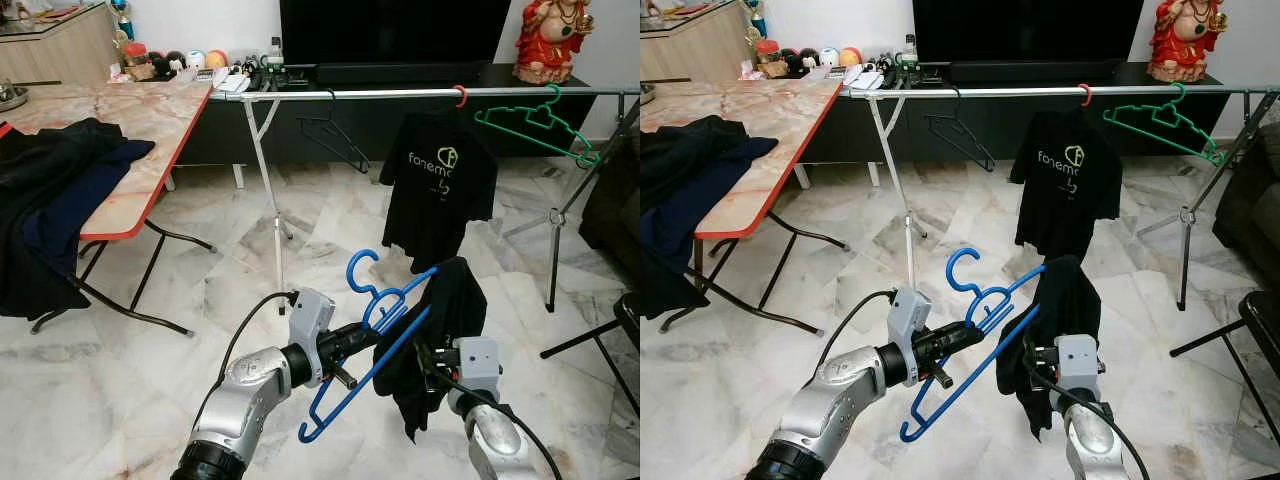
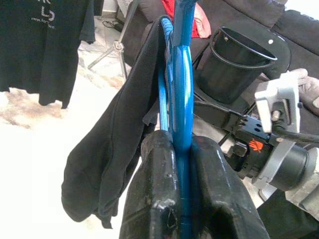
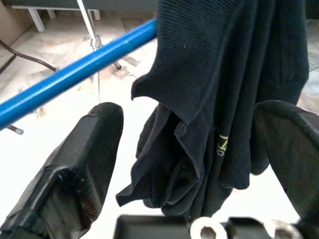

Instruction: Hang hanger

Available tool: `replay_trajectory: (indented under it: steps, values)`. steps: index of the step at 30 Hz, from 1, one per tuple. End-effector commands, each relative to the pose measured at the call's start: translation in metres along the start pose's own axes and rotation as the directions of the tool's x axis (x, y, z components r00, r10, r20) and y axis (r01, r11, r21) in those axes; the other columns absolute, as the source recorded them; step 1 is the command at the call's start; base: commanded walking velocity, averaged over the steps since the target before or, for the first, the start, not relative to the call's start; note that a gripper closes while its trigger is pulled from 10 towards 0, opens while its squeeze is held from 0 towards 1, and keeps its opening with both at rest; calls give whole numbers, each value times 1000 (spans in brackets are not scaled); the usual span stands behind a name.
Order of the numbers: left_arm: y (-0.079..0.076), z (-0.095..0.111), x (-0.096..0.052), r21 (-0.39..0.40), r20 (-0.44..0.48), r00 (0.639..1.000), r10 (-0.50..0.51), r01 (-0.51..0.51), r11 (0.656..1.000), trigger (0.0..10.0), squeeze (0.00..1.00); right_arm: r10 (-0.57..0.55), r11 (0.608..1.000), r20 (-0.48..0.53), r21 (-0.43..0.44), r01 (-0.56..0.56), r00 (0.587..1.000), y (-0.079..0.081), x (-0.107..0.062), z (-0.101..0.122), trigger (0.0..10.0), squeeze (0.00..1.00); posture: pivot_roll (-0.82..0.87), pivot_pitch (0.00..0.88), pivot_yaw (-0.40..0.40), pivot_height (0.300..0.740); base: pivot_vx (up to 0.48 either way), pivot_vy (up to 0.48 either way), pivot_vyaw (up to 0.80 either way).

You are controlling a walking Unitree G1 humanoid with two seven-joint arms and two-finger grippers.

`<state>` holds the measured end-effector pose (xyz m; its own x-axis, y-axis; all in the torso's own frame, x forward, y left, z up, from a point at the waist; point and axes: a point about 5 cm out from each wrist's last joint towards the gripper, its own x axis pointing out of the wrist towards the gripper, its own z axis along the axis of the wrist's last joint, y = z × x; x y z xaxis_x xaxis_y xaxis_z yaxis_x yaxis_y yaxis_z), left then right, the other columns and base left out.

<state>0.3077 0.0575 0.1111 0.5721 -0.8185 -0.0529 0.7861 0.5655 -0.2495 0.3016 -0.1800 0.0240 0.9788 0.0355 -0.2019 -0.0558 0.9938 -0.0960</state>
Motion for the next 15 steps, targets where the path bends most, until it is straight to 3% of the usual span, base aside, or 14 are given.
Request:
replay_trajectory:
  steps: [1,6,15]
  values:
    - [-7,20,5,48,65,996,-54,51,998,10000,0,-5,1000,-35,-21,4,999,0,2,-1,10000,0,80,53,1,740,0,0,0]
    - [-7,21,5,49,68,996,-56,53,997,10000,0,-53,997,-48,-65,50,997,1,9,5,10000,0,86,53,1,740,0,0,0]
    - [-8,22,5,53,72,995,-63,60,997,10000,0,-87,995,-17,-54,86,996,-2,14,15,10000,0,94,54,0,740,0,0,0]
